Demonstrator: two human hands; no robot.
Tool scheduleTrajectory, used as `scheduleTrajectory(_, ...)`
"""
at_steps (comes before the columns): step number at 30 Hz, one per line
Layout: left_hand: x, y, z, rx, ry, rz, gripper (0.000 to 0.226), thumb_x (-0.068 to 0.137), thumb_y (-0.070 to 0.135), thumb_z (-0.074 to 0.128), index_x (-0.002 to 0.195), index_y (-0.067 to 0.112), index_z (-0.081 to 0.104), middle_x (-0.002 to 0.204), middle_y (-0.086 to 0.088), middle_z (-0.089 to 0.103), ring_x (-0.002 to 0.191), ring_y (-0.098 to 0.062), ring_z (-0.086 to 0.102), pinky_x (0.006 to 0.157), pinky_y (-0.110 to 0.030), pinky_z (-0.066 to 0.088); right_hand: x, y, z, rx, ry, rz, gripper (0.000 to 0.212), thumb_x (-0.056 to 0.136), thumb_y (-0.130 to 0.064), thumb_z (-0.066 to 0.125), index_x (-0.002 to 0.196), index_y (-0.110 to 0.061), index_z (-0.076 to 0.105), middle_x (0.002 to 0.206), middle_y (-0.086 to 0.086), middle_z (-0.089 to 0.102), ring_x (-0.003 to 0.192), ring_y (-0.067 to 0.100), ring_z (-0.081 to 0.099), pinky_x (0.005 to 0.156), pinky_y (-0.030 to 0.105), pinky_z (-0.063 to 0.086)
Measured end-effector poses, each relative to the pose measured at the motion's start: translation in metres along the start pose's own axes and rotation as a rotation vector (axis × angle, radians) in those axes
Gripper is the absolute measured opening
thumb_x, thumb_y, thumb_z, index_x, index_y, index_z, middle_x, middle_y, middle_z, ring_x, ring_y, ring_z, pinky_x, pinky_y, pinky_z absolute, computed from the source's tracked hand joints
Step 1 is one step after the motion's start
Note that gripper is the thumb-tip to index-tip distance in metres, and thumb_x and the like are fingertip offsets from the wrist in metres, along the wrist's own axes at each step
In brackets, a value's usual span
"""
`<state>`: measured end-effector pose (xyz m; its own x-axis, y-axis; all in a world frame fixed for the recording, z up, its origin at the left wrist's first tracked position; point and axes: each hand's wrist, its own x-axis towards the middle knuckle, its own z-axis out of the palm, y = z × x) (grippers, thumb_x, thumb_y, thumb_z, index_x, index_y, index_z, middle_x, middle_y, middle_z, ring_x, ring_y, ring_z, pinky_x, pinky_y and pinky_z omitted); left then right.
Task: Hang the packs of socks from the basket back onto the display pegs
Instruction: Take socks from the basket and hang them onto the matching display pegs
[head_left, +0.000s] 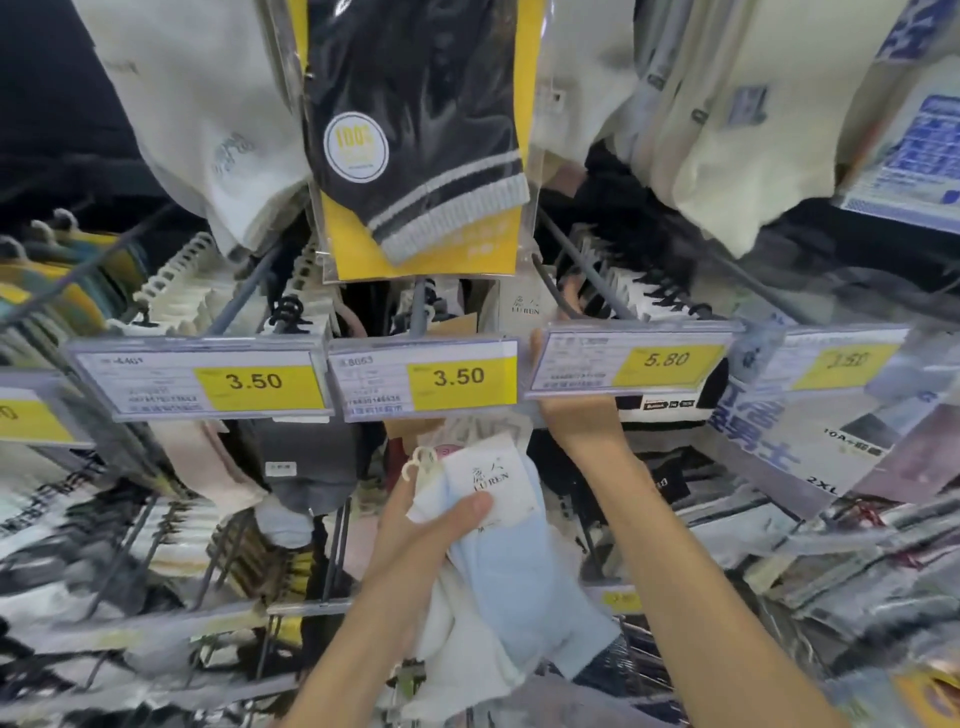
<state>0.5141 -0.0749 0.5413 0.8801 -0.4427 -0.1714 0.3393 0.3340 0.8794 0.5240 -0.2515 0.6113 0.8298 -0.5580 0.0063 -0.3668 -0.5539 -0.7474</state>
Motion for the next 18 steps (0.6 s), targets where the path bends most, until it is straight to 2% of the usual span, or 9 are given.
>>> scheduleTrajectory(1, 0.001, 0.000, 0.001, -0.006, 0.012, 0.002, 0.056, 0.051, 0.018, 0.092, 0.102, 0.033, 0.074, 0.097, -0.001, 0.080, 0.085, -0.016, 0.077, 0.060, -0.025, 0.058, -0.012, 0.002, -0.002, -0.006, 0.099, -0.174, 0.031, 0.099, -0.011, 0.047, 0.127, -0.008, 0.059, 0.131, 0.007, 0.060, 0.122, 0.019, 0.052, 0.087, 0.015, 0.035)
scheduleTrajectory(2, 0.002, 0.000, 0.002, -0.006, 0.021, 0.009, 0.063, 0.051, 0.023, 0.090, 0.111, 0.028, 0.071, 0.101, -0.003, 0.079, 0.088, -0.018, 0.076, 0.063, -0.027, 0.059, -0.026, 0.004, -0.004, 0.096, 0.197, -0.334, 0.028, 0.096, -0.013, 0.047, 0.120, -0.016, 0.061, 0.120, -0.003, 0.061, 0.114, 0.014, 0.054, 0.089, 0.010, 0.035)
scheduleTrajectory(4, 0.004, -0.001, 0.004, 0.007, 0.015, 0.041, 0.071, 0.051, 0.029, 0.089, 0.118, 0.020, 0.068, 0.106, -0.008, 0.078, 0.093, -0.022, 0.075, 0.068, -0.028, 0.059, -0.064, 0.016, 0.000, 0.286, 0.257, -0.452, 0.023, 0.093, -0.033, 0.056, 0.115, -0.030, 0.061, 0.112, -0.019, 0.055, 0.102, 0.004, 0.057, 0.085, 0.013, 0.040)
scheduleTrajectory(6, 0.005, -0.003, 0.007, 0.043, 0.014, 0.075, 0.062, 0.052, 0.031, 0.088, 0.110, 0.024, 0.070, 0.103, -0.006, 0.078, 0.092, -0.019, 0.075, 0.069, -0.026, 0.058, -0.091, 0.030, 0.006, 0.336, 0.142, -0.395, 0.039, 0.082, -0.049, 0.069, 0.119, -0.043, 0.057, 0.113, -0.024, 0.053, 0.103, 0.002, 0.059, 0.081, 0.010, 0.044)
scheduleTrajectory(7, 0.005, -0.004, 0.008, 0.041, -0.001, 0.079, 0.057, 0.053, 0.030, 0.087, 0.107, 0.024, 0.070, 0.098, -0.004, 0.078, 0.088, -0.017, 0.075, 0.067, -0.025, 0.058, -0.097, 0.035, 0.010, 0.350, 0.096, -0.349, 0.046, 0.076, -0.046, 0.075, 0.118, -0.046, 0.056, 0.111, -0.022, 0.056, 0.100, 0.003, 0.060, 0.078, 0.009, 0.045)
scheduleTrajectory(9, 0.005, -0.006, 0.010, 0.013, -0.050, 0.061, 0.054, 0.056, 0.024, 0.085, 0.108, 0.023, 0.068, 0.093, -0.003, 0.079, 0.083, -0.015, 0.075, 0.063, -0.025, 0.058, -0.096, 0.044, 0.013, 0.465, 0.016, -0.246, 0.049, 0.073, -0.024, 0.083, 0.111, -0.044, 0.060, 0.102, -0.016, 0.066, 0.091, 0.004, 0.065, 0.073, 0.012, 0.049)
scheduleTrajectory(12, 0.003, -0.010, 0.004, -0.030, -0.085, -0.037, 0.050, 0.054, 0.019, 0.083, 0.101, 0.035, 0.076, 0.096, 0.000, 0.079, 0.084, -0.017, 0.076, 0.062, -0.026, 0.058, -0.087, 0.056, 0.004, 0.617, -0.022, -0.134, 0.044, 0.077, -0.002, 0.078, 0.101, -0.035, 0.062, 0.096, -0.017, 0.073, 0.084, 0.002, 0.069, 0.067, 0.016, 0.052)
scheduleTrajectory(15, 0.002, -0.014, 0.001, -0.054, -0.081, -0.096, 0.050, 0.051, 0.011, 0.088, 0.087, 0.045, 0.078, 0.093, 0.002, 0.080, 0.081, -0.016, 0.077, 0.060, -0.027, 0.059, -0.085, 0.066, -0.008, 0.699, -0.029, -0.104, 0.037, 0.081, 0.000, 0.074, 0.103, -0.028, 0.061, 0.099, -0.012, 0.074, 0.083, 0.004, 0.070, 0.065, 0.014, 0.051)
scheduleTrajectory(18, 0.000, -0.015, 0.008, -0.066, -0.029, -0.102, 0.050, 0.043, 0.024, 0.093, 0.078, 0.054, 0.074, 0.093, 0.007, 0.080, 0.082, -0.013, 0.077, 0.059, -0.028, 0.059, -0.087, 0.071, -0.012, 0.700, -0.104, -0.123, 0.038, 0.085, -0.001, 0.072, 0.109, -0.030, 0.066, 0.106, -0.007, 0.074, 0.092, 0.010, 0.070, 0.071, 0.018, 0.053)
